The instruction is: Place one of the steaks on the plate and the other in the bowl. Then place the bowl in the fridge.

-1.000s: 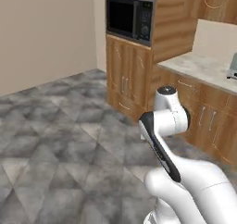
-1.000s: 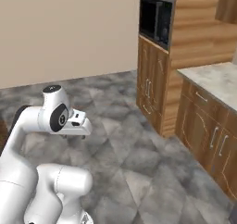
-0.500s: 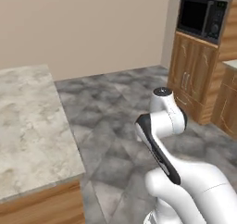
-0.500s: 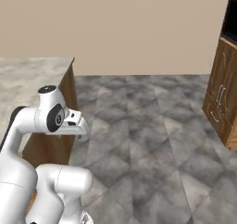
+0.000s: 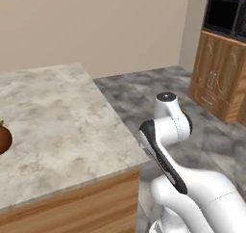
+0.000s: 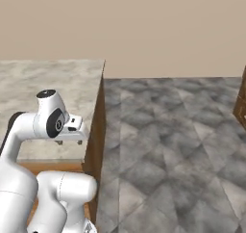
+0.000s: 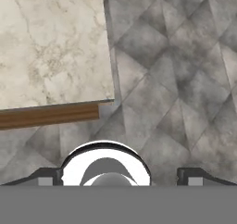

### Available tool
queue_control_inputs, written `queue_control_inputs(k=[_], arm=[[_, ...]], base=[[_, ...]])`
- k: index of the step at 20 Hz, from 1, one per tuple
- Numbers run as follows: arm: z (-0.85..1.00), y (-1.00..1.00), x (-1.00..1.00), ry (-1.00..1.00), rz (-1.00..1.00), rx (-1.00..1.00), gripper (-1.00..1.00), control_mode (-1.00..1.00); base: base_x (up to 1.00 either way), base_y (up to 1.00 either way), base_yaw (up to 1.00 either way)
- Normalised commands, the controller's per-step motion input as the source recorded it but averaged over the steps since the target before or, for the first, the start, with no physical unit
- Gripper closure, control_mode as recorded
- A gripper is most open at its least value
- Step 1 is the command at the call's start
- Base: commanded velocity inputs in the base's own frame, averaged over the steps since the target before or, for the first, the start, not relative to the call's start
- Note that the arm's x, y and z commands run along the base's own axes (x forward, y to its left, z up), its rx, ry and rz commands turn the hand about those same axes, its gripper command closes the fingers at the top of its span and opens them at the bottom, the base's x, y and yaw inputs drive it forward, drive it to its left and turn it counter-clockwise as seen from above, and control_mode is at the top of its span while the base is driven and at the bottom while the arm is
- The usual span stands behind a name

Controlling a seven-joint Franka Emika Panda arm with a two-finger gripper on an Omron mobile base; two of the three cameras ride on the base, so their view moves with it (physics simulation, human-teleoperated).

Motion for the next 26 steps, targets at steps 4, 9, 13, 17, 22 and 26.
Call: queue_control_inputs(k=[4, 9, 13, 17, 22, 26], arm=[[0.00, 0.00, 0.00, 0.00, 0.00, 0.00, -1.00, 1.00], [0.00, 0.00, 0.00, 0.00, 0.00, 0.00, -1.00, 1.00], [0.00, 0.00, 0.00, 0.00, 0.00, 0.00, -1.00, 1.00], [0.00, 0.00, 0.00, 0.00, 0.00, 0.00, -1.00, 1.00], [0.00, 0.00, 0.00, 0.00, 0.00, 0.00, -1.00, 1.00], [0.00, 0.00, 0.00, 0.00, 0.00, 0.00, -1.00, 1.00]], base=[[0.00, 1.00, 0.00], [-0.01, 1.00, 0.00], [0.00, 1.00, 0.12], [0.05, 1.00, 0.63], [0.09, 0.91, 0.52], [0.06, 0.97, 0.45]])
